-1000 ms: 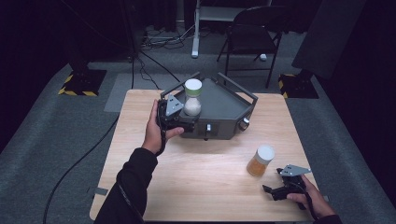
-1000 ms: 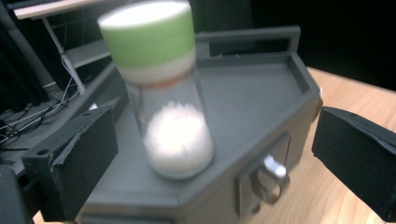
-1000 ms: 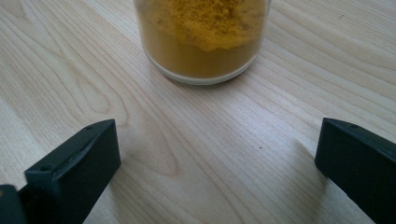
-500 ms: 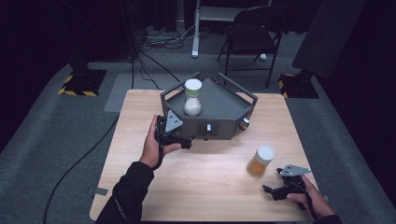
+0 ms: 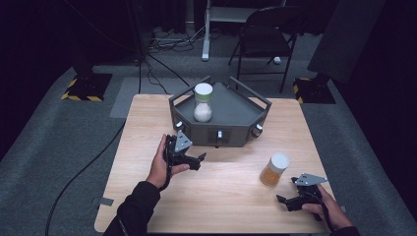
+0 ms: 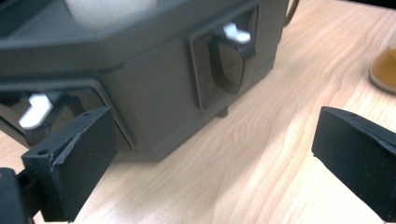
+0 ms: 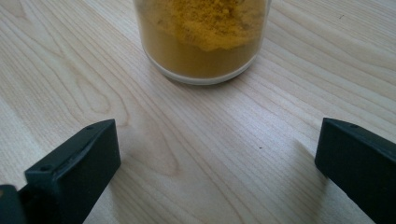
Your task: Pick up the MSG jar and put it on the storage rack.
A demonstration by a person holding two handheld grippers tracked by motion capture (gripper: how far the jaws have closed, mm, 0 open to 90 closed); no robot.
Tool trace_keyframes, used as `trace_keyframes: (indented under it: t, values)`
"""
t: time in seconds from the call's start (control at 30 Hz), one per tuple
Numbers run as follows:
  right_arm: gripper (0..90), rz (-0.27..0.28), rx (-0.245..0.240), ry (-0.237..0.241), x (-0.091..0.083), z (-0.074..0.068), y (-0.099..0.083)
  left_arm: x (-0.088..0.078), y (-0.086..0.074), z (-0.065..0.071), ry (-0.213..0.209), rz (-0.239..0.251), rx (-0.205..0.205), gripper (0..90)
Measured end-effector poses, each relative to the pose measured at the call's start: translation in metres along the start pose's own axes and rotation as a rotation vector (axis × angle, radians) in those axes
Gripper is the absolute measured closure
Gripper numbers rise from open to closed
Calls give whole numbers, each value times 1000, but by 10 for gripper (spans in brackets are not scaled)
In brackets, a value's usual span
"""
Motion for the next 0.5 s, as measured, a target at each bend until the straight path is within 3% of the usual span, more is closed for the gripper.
trace_keyframes:
  t: [0.5]
  values:
    - [0, 0, 0, 0, 0, 0, 0, -2, -21, 10, -30, -110, 58, 7]
Point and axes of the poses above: each handheld gripper's, and its own axes: x roughly forward along the jaws, y roughly out of its top, z roughly to its right, the point moved 5 cm from there along x, roughly forward along the jaws, and after that the axes turned 1 degree about -y, right-handed, at the moved point
